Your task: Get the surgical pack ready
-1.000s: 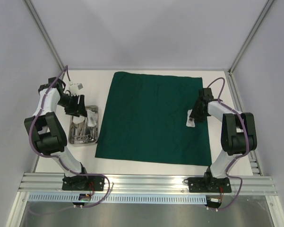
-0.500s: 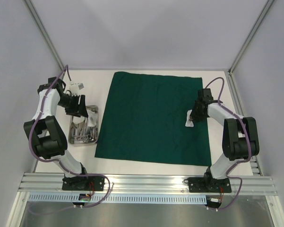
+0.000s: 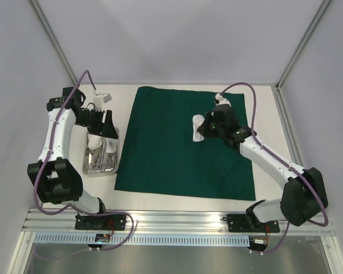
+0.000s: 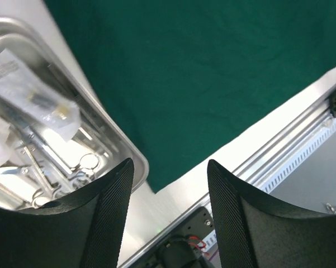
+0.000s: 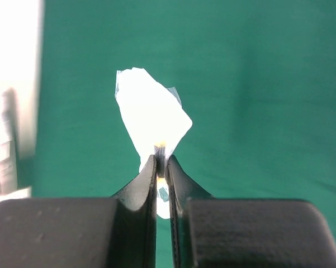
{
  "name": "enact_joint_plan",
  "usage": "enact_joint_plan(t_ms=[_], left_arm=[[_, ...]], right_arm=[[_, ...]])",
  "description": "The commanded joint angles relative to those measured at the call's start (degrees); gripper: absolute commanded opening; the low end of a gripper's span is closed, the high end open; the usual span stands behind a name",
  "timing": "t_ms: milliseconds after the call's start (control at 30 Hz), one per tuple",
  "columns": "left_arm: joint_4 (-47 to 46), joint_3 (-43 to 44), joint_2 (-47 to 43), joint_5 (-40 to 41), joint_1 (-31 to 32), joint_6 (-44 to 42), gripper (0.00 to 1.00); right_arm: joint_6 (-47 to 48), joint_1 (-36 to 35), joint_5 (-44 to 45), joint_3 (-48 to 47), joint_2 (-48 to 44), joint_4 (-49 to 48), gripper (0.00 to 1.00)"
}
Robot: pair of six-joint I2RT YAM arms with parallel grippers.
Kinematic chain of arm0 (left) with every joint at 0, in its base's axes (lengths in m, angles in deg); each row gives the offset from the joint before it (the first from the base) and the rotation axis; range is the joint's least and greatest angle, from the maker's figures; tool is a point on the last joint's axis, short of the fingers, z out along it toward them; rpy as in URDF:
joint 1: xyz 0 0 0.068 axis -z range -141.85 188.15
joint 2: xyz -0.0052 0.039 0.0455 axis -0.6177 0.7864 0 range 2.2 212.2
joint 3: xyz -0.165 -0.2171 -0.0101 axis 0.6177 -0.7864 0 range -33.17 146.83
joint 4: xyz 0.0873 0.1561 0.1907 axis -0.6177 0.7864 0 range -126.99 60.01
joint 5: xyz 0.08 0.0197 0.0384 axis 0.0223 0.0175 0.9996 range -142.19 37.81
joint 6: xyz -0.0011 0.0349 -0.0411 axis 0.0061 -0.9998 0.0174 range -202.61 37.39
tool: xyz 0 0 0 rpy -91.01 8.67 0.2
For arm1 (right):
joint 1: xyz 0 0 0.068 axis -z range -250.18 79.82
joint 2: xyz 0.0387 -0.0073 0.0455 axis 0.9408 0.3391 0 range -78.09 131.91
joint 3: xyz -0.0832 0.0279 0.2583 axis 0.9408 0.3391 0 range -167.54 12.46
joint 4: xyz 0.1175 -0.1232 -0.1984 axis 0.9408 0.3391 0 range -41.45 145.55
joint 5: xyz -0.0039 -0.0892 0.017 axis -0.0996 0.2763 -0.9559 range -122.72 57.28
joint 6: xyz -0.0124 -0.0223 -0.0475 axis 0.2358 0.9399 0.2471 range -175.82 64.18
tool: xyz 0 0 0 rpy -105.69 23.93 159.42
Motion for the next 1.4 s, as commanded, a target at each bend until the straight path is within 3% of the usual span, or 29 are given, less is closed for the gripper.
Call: enact_joint_plan(t_ms=[0, 233, 400, 733, 1033, 1133, 1300, 1367], left_arm=[[2.72, 2.59, -3.75, -5.95, 3.05, -1.10, 0.65], [-2.72, -0.48, -8.67, -8.15, 10.17, 2.40, 0.70], [-8.26, -4.00, -9.03, -8.85, 13.69, 4.96, 0.70], [-13.36, -5.85, -7.19, -10.69, 13.78, 8.39, 0.65], [-15.30, -5.94, -5.96, -9.73, 13.78, 9.80, 0.47], [-15.38, -6.03, -6.04, -10.08, 13.78, 9.80, 0.34], [-14.07, -5.94, -6.13, -13.23, 13.78, 8.40, 0.03], [-13.36, -6.03, -6.48, -14.47, 13.78, 7.60, 0.00]], right_arm=[[-6.96, -8.03, 0.37, -2.23, -0.54, -12.51, 0.01], [-10.93, -21.65, 1.42, -10.39, 8.58, -22.88, 0.01], [-12.43, -25.54, -0.25, -14.97, 13.87, -24.13, 0.00], [-14.10, -29.05, -4.46, -17.70, 17.83, -25.27, 0.01], [-13.84, -29.50, -6.31, -18.67, 18.45, -25.45, 0.01], [-13.84, -29.50, -6.75, -18.75, 18.71, -25.45, 0.00], [-13.49, -29.50, -7.01, -19.63, 19.59, -24.57, 0.00], [-13.31, -29.50, -7.10, -20.07, 20.03, -23.87, 0.00]])
